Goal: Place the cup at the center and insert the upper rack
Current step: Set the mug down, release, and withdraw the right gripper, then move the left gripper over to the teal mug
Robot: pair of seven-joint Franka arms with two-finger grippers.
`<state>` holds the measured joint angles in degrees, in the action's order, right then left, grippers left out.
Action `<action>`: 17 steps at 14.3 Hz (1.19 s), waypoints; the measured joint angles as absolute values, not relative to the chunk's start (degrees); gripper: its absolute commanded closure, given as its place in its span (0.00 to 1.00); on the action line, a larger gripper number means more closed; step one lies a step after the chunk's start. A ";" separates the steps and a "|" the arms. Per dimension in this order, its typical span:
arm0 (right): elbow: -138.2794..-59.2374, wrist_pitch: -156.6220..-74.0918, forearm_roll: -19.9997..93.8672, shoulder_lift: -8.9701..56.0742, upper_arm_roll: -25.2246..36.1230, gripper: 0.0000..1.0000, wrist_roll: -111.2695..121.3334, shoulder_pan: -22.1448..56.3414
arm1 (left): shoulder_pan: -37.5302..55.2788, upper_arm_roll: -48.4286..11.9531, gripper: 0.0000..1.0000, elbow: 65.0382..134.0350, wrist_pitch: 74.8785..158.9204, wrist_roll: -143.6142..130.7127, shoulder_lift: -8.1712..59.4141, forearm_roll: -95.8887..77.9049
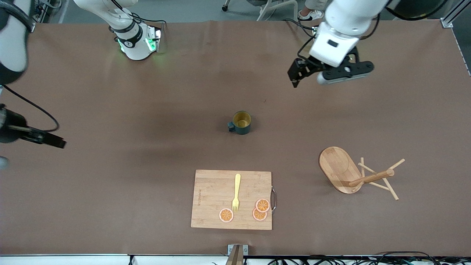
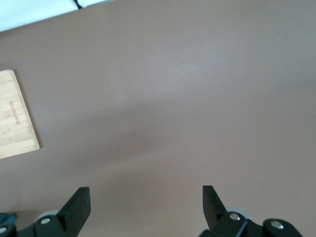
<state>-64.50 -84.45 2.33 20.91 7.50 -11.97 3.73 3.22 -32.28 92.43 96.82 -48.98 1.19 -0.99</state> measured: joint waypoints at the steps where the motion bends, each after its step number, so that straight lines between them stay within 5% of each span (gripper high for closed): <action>1: -64.99 -84.42 2.34 19.57 7.41 0.00 -10.92 2.71 | 3.28 -34.22 0.00 93.35 96.86 -51.34 1.28 -0.32; 4: -68.27 -85.31 2.35 15.38 6.74 0.00 -2.59 -1.17 | 4.98 -39.01 0.00 95.51 97.52 -59.80 2.48 1.35; 11: -76.58 -91.65 2.16 9.75 2.52 0.00 0.90 -2.49 | 18.90 -39.56 0.00 95.72 104.47 -79.83 12.87 8.46; 17: -77.74 -91.14 2.05 8.69 2.53 0.00 0.90 -2.93 | 28.05 -39.04 0.00 86.22 105.89 -94.32 26.14 19.09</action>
